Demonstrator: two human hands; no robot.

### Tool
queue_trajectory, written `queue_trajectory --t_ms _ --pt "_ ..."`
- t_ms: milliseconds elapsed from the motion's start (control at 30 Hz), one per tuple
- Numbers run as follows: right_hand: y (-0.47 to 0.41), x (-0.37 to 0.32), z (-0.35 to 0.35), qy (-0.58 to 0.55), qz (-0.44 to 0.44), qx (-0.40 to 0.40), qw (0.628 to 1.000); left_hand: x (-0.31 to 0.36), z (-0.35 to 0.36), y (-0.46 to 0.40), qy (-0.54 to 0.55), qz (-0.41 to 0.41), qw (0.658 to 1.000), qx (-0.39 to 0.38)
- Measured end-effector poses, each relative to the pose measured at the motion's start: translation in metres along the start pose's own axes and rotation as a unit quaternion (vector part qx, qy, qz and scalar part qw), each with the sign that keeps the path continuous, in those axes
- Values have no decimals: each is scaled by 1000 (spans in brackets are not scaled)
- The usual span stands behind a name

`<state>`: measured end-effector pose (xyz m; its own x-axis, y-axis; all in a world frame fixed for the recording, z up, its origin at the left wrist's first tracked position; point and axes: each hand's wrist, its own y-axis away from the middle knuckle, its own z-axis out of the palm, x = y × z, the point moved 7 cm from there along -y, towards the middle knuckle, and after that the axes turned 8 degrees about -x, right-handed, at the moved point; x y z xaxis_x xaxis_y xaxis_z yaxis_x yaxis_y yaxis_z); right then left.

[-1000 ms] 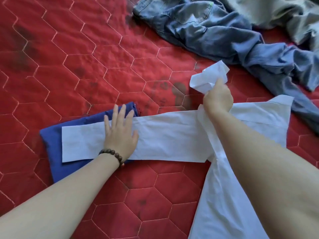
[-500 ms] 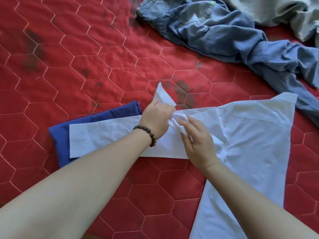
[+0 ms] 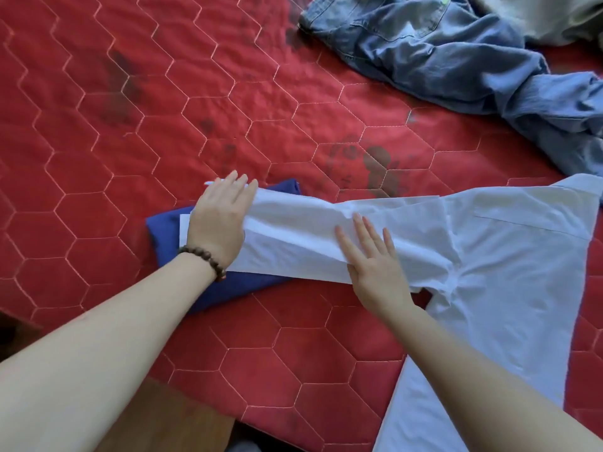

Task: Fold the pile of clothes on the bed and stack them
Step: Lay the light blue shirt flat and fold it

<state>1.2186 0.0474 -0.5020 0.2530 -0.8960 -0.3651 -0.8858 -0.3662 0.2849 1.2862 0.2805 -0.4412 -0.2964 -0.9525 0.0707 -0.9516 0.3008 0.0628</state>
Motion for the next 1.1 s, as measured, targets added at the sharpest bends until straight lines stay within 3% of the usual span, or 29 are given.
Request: queue_trajectory --t_ms 67,100,133,200,367,433,633,767,933,1033,1100 --pt "4 -1 34 14 10 -158 987 -6 36 27 -50 -13 986 -160" --pt "7 -2 45 11 7 -201 979 -8 58 46 -71 -26 959 -274" --pt "7 -3 48 0 0 -208 978 -10 78 66 -82 -37 925 -368" --pt "0 -1 40 -41 2 -153 987 -6 100 88 -82 -27 900 -427" --pt "-38 41 11 -15 49 24 998 1 87 39 2 -53 964 -261" --pt "-50 58 6 10 70 8 997 2 87 21 20 -58 971 -232" --pt "-75 78 -5 94 111 -65 987 -18 84 10 -29 -79 961 -265" --pt "-80 74 -18 93 90 -29 991 -55 72 21 -26 -144 954 -262" --pt "-81 73 -13 82 124 -35 988 -78 59 20 -52 -178 970 -157" --pt "-72 62 -13 86 149 57 984 -59 55 20 -82 -170 979 -72" --pt "-67 42 -6 62 125 100 985 -27 62 20 -33 -129 990 -44"
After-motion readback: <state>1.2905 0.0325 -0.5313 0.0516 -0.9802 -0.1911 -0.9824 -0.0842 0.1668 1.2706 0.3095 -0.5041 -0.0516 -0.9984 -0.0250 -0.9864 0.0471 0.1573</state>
